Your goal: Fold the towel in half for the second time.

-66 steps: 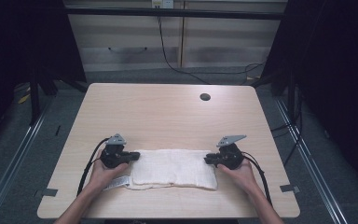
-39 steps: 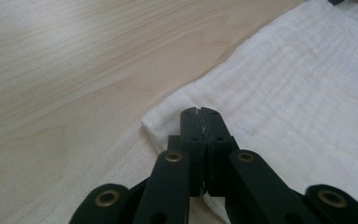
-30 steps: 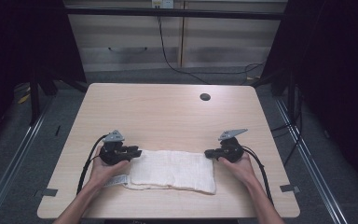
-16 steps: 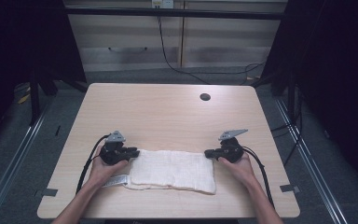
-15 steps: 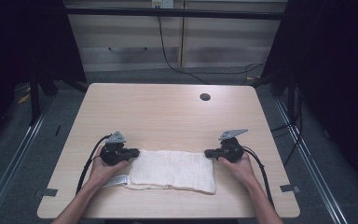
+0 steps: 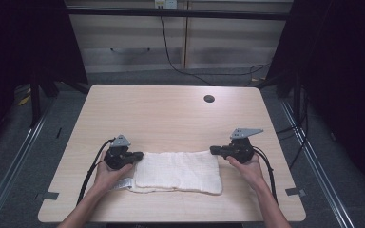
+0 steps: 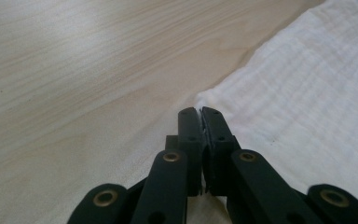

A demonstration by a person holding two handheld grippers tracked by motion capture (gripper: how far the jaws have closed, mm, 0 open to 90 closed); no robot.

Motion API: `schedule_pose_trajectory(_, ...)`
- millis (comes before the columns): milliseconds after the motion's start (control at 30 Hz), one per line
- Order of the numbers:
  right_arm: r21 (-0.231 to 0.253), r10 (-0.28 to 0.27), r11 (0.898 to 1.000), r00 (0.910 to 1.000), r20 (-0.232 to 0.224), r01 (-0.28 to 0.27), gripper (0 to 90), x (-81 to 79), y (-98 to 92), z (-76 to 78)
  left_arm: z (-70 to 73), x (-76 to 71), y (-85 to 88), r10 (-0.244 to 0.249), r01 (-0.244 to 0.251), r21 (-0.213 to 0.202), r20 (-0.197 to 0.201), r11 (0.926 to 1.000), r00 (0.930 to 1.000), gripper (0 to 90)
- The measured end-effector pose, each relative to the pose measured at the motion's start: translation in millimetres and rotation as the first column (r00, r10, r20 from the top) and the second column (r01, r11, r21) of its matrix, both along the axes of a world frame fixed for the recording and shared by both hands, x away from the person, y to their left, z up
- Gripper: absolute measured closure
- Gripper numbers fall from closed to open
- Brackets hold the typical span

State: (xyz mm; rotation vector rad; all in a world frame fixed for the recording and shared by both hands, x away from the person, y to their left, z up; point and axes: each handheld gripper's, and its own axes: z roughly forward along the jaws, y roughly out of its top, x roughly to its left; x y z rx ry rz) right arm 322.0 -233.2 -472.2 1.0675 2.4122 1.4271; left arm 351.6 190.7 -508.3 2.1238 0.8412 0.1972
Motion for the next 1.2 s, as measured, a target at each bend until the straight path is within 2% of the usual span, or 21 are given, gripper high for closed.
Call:
schedule_pose_trajectory(167,0.01,0.041,0.999,0.9991,0.01,-0.041,88.4,-5.1,7.3,5.7,-0.2,-0.5,0.0,0.004,-0.004,-0.001,0.001,1.0,1.0,87.4)
schedule_pose_trajectory(233,0.032,0.062,0.998,0.998,0.011,-0.062,88.4,-8.1,10.3,7.4,-0.2,-0.4,0.0,0.005,-0.005,-0.002,0.0,1.0,1.0,87.4)
schedule_pose_trajectory(333,0.026,0.084,0.996,0.9964,0.015,-0.084,88.4,-13.1,15.2,10.1,-0.3,-0.5,-1.1,0.012,-0.012,-0.003,0.001,0.9999,0.9999,87.4)
schedule_pose_trajectory(467,0.013,0.112,0.994,0.9936,0.013,-0.113,88.4,-24.7,22.5,11.6,0.9,-2.3,-3.0,0.018,-0.018,0.023,0.013,0.9996,0.9997,87.5)
schedule_pose_trajectory(633,-0.001,0.149,0.989,0.9888,0.004,-0.149,88.3,-39.8,25.9,9.4,0.5,-2.1,-3.0,0.026,-0.026,0.01,0.005,0.9996,0.9996,87.5)
schedule_pose_trajectory(700,0.013,0.159,0.987,0.9871,-0.017,-0.159,88.3,-44.5,27.0,3.4,1.0,-2.1,-3.0,0.023,-0.023,0.02,0.006,0.9995,0.9997,87.5)
schedule_pose_trajectory(767,-0.018,0.177,0.984,0.9836,-0.037,-0.177,88.3,-47.8,30.4,-2.0,1.0,-2.4,-3.8,0.033,-0.033,0.017,0.007,0.9993,0.9994,87.5)
schedule_pose_trajectory(1033,-0.04,0.216,0.975,0.9716,-0.096,-0.221,88.1,-61.8,31.0,-13.3,1.5,-3.9,-5.2,0.043,-0.043,0.028,0.013,0.9987,0.999,87.5)
schedule_pose_trajectory(1200,-0.05,0.248,0.965,0.9589,-0.139,-0.257,88.2,-67.6,34.2,-22.1,1.5,-3.7,-6.0,0.047,-0.047,0.026,0.014,0.9985,0.9988,87.5)
